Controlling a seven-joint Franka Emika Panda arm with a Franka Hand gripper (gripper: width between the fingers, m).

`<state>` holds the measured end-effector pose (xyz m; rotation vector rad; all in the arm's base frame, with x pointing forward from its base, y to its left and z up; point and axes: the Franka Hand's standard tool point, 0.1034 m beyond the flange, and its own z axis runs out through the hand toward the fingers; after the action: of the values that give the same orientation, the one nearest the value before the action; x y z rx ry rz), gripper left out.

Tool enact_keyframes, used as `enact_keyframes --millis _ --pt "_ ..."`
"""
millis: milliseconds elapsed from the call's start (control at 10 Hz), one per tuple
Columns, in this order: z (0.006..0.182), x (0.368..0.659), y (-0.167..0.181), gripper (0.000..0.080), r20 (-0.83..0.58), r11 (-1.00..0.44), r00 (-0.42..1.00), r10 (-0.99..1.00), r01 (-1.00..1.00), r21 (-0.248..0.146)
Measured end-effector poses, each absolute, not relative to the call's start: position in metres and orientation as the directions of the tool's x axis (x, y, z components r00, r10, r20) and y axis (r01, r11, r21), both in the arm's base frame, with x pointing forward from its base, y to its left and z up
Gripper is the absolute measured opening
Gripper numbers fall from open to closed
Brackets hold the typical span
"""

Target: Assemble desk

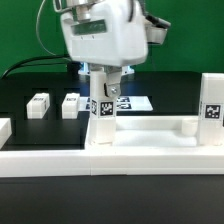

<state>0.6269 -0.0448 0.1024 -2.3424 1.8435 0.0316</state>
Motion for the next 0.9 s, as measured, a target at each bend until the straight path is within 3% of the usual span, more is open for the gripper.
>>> enact_keyframes --millis 200,400,600,700,800,900 --pt "0.1029 0.6279 -0.0443 0.0293 -0.175 -0.024 0.041 -0.984 -0.994 -0.102" --pt "0.1028 0.6279 -0.0431 0.0300 -0.174 -0.023 0.041 -0.984 -0.995 -0.101" --pt "0.1035 0.6271 -0.0457 0.0300 -0.137 -0.312 0.332 -0.933 -0.938 -0.148" --pt "0.1048 0.6254 -0.0470 0.0552 -0.116 -0.443 0.464 -0.878 -0.881 -0.167" --pt "0.1050 0.6236 -0.0480 0.0628 -0.103 -0.513 0.533 -0.840 -0.841 -0.175" --pt "0.1038 0.6236 -0.0479 0.0628 -0.095 -0.550 0.570 -0.816 -0.816 -0.178"
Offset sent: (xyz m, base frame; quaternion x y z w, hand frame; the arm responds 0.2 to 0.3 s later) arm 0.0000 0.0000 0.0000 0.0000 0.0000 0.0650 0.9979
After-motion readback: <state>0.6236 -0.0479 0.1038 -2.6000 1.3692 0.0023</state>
